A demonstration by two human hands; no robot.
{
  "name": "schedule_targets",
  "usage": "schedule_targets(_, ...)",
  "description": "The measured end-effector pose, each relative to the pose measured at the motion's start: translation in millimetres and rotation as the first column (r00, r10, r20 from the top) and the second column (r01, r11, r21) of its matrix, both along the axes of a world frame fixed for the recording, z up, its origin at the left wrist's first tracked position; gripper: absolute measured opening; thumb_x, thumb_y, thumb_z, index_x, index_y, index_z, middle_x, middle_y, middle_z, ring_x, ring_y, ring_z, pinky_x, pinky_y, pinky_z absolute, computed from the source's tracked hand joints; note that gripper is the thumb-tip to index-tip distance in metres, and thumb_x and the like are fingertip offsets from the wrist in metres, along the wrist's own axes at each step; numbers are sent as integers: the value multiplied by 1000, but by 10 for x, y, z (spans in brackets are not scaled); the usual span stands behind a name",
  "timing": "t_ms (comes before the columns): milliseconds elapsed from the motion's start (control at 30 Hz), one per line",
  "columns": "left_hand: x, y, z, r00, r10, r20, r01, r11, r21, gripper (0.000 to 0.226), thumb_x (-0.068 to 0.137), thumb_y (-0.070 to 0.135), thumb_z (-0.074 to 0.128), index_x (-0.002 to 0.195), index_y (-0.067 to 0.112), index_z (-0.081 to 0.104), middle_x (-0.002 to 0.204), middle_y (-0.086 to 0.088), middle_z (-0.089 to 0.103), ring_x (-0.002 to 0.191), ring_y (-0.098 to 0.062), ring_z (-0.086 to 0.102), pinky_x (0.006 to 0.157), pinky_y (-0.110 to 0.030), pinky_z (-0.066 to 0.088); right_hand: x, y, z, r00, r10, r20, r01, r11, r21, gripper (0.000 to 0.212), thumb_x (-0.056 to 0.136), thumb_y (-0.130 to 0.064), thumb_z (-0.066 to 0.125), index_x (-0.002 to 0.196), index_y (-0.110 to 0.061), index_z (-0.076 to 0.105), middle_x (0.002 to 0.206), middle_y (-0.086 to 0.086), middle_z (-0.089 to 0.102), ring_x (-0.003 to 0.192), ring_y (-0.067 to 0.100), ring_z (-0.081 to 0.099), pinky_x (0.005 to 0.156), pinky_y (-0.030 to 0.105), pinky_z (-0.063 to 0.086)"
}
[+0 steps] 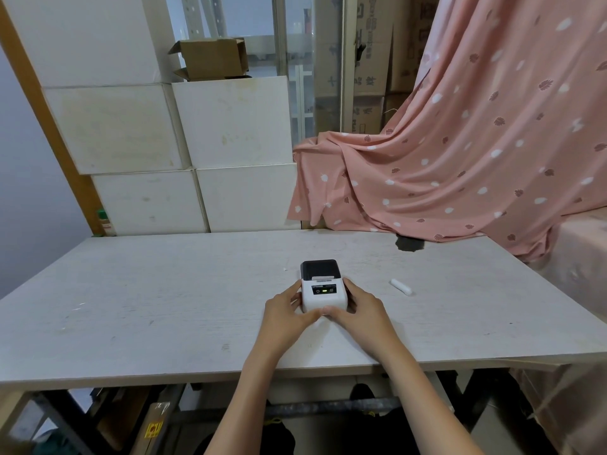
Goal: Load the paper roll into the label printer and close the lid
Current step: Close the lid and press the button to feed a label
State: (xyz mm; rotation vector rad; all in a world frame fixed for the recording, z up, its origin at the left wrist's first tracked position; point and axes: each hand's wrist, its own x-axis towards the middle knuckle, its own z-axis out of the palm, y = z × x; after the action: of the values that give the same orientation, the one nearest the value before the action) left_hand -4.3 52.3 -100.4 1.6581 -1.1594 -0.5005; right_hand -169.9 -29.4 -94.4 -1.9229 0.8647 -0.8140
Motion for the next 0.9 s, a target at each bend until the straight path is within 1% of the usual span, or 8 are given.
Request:
schedule_targets(167, 0, 1, 6, 1000, 0, 10, 0, 1000, 3, 65, 74, 31, 87, 132, 41, 61, 114, 19, 72, 109, 8, 64, 88, -8, 50, -2, -2, -4, 1000, -1, 1, 1, 1000, 5, 52, 80, -34, 81, 128, -41, 61, 111, -20, 75, 103, 0, 69, 94, 34, 58)
schedule_targets(300, 5, -1, -4, 1000, -2, 13, 2, 1000, -2, 65, 74, 33, 87, 133, 42, 60, 118, 16, 72, 112, 4, 65, 96, -20, 54, 3, 5, 9, 1000, -6, 1, 6, 1000, 9, 52, 80, -34, 81, 128, -41, 62, 111, -20, 75, 103, 0, 69, 95, 33, 58)
schedule_targets(367, 2, -1, -3, 1000, -2, 15, 2, 1000, -4, 65, 74, 32, 87, 133, 42, 60, 119, 16, 72, 113, 3, 65, 97, -22, 54, 4, 5, 14, 1000, -8, -2, 8, 1000, 12, 52, 80, -35, 81, 128, -41, 62, 111, -20, 75, 104, 1, 69, 95, 34, 58)
schedule_targets(567, -12, 12, 23, 1000, 8, 26, -8, 1000, 7, 65, 75, 33, 86, 134, 40, 60, 118, 17, 72, 111, 5, 65, 91, -13, 53, 2, 12, 22, 1000, -15, 2, 15, 1000, 25, 48, 79, -34, 80, 124, -42, 62, 110, -20, 74, 103, 1, 69, 94, 34, 58)
schedule_targets(700, -24, 28, 48, 1000, 15, 9, -15, 1000, 24, 66, 76, 22, 84, 136, 36, 59, 115, 17, 71, 106, 7, 64, 80, -2, 48, 18, -3, 42, 999, -40, 32, 38, 997, 61, 33, 92, -30, 67, 123, -39, 66, 111, -23, 74, 107, -2, 68, 98, 34, 56)
schedule_targets(767, -26, 31, 58, 1000, 18, 4, -18, 999, 29, 68, 76, 19, 84, 138, 33, 58, 115, 16, 70, 108, 5, 64, 80, -1, 48, 28, 4, 58, 997, -74, 36, 71, 995, 76, 26, 95, -27, 64, 118, -38, 68, 109, -25, 74, 106, -4, 67, 98, 30, 55)
schedule_targets(833, -30, 29, 60, 1000, 21, -2, -21, 999, 29, 69, 76, 19, 84, 139, 31, 58, 118, 14, 71, 111, 3, 64, 84, -4, 49, 39, 13, 72, 993, -112, 45, 106, 989, 104, 25, 96, -24, 64, 116, -39, 66, 106, -27, 72, 103, -7, 65, 99, 26, 52)
schedule_targets(900, -34, 27, 60, 1000, 28, -10, -27, 999, 27, 70, 75, 18, 84, 138, 30, 59, 117, 14, 72, 111, 4, 65, 88, -8, 50, 59, -7, 82, 985, -162, 60, 152, 978, 139, 29, 97, -24, 64, 125, -30, 66, 113, -20, 70, 105, -3, 63, 98, 23, 49)
